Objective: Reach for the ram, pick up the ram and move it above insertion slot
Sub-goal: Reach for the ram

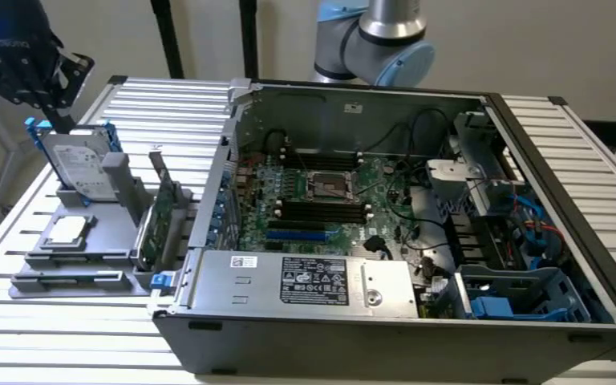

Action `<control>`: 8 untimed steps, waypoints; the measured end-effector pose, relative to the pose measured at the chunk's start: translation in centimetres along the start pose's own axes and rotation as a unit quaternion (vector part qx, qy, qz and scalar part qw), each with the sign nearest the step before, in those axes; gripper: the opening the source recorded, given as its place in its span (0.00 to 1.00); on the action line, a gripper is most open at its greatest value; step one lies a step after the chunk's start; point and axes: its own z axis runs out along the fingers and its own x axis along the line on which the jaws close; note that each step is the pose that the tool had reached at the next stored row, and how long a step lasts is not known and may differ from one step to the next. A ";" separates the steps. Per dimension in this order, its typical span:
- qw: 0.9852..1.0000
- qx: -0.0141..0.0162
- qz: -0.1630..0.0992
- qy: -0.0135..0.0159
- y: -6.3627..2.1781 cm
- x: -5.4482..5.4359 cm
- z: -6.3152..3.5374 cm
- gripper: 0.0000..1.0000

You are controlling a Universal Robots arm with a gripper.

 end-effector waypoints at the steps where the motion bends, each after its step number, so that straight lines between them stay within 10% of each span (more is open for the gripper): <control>1: 1.000 0.000 0.000 0.000 -0.41 0.0 -0.02 0.11; 8: 1.000 0.000 0.000 0.000 -3.53 0.3 -0.14 0.11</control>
